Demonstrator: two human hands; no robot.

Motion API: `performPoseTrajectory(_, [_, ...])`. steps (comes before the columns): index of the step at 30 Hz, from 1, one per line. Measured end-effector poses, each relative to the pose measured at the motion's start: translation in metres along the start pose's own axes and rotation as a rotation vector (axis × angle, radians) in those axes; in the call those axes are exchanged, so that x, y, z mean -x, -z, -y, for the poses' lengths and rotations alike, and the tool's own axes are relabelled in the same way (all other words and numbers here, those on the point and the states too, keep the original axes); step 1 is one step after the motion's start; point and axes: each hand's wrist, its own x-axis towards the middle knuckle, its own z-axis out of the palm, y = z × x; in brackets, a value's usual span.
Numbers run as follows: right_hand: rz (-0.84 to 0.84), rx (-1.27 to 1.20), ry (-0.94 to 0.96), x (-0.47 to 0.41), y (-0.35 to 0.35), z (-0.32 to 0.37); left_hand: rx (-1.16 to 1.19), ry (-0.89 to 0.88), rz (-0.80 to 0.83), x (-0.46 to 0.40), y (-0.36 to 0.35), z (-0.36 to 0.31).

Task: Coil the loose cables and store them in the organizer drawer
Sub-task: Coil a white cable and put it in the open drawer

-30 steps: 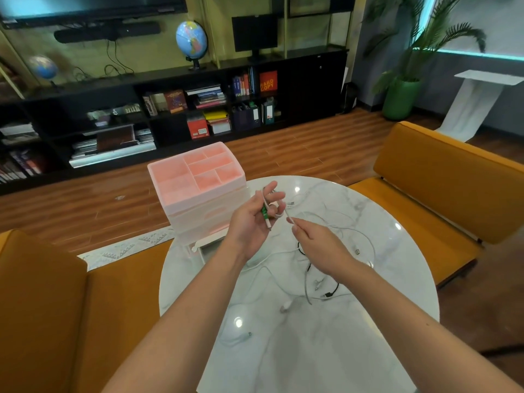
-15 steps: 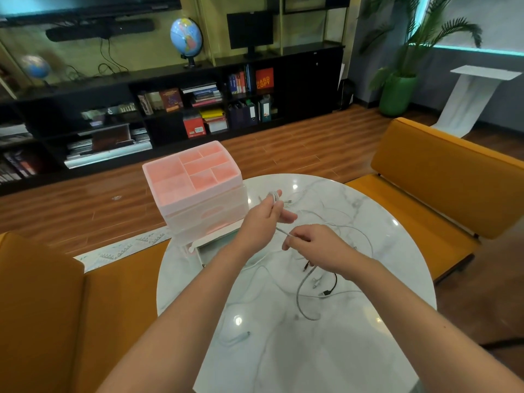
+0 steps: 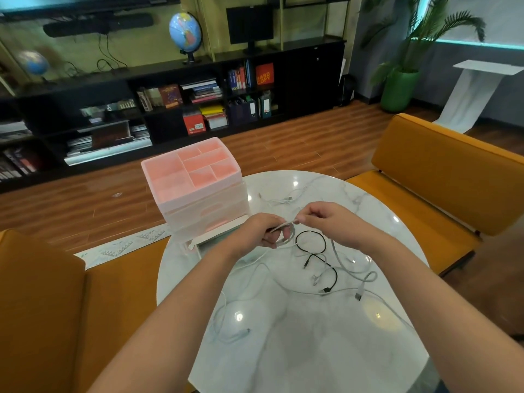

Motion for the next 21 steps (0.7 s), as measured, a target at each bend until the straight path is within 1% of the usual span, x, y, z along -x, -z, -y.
performPoseTrajectory(2, [-0.025, -0.027, 0.009, 0.000, -0.001, -0.003, 0.082, 0.013, 0.000, 0.002, -0.001, 0.000])
performPoseTrajectory(6, [-0.092, -0.103, 0.013, -0.001, -0.005, -0.007, 0.259, -0.056, 0.071, 0.003, -0.004, 0.000])
performPoseTrajectory(13, [-0.155, -0.209, 0.011, -0.003, -0.015, -0.013, 0.642, -0.003, 0.079, -0.002, -0.010, 0.007])
performPoseTrajectory(16, [-0.218, -0.287, -0.016, -0.002, -0.021, -0.013, 0.808, -0.036, 0.091, -0.004, -0.012, 0.009])
performPoseTrajectory(19, [-0.198, -0.282, -0.086, 0.001, -0.028, -0.018, 0.954, -0.093, 0.021, -0.004, -0.013, 0.006])
performPoseTrajectory(21, [-0.166, -0.192, -0.102, 0.004, -0.037, -0.024, 0.996, -0.111, -0.043, -0.004, -0.014, 0.002])
